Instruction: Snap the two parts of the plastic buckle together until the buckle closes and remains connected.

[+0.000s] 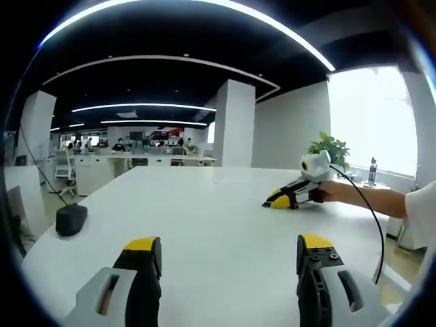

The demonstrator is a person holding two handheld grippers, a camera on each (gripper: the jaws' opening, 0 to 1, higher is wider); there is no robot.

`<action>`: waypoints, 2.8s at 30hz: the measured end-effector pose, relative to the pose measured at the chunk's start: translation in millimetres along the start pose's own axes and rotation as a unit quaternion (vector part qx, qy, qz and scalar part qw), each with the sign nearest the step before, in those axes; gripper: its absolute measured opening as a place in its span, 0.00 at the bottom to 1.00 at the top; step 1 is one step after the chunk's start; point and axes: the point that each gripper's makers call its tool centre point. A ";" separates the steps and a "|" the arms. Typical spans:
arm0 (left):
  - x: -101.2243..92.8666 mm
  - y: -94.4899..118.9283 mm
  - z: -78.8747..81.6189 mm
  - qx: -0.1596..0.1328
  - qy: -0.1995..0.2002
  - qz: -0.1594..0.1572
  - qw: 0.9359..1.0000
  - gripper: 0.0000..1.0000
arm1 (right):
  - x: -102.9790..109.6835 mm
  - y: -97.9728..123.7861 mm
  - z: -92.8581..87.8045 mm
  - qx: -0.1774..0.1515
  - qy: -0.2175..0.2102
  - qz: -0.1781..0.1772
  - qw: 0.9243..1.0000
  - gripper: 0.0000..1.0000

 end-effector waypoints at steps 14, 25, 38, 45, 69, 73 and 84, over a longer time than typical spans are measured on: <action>-0.4 0.3 -3.1 -0.001 0.004 0.001 1.000 0.83 | 2.3 -0.4 -3.1 0.002 -0.015 0.003 1.000 0.09; 0.6 0.6 -5.7 0.000 0.007 0.003 1.000 0.83 | 0.7 1.5 -5.8 0.003 -0.018 0.000 1.000 0.07; -2.0 0.6 -5.4 -0.001 0.006 0.002 1.000 0.83 | 0.5 4.7 -1.0 -0.005 -0.017 -0.004 1.000 0.07; -2.5 0.6 -5.2 -0.002 0.006 0.000 1.000 0.83 | 0.0 7.2 1.5 -0.009 -0.018 -0.008 1.000 0.07; 2.0 3.5 -3.7 -0.004 0.007 0.001 1.000 0.83 | -8.7 2.1 7.8 -0.017 -0.026 -0.005 1.000 0.17; 2.3 3.7 -3.9 -0.004 0.007 0.001 1.000 0.83 | -6.6 0.2 5.0 -0.010 -0.022 -0.009 1.000 0.23; 2.2 4.6 -3.5 -0.006 0.007 0.002 1.000 0.83 | 1.0 -4.8 3.0 -0.003 -0.025 -0.003 1.000 0.35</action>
Point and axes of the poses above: the point that each gripper's makers call its tool centre point, and the gripper's own axes: y roughly backward along the fingers, x roughly to its left, z roughly out of its top, and after that the axes turned 13 degrees about -y, right-handed
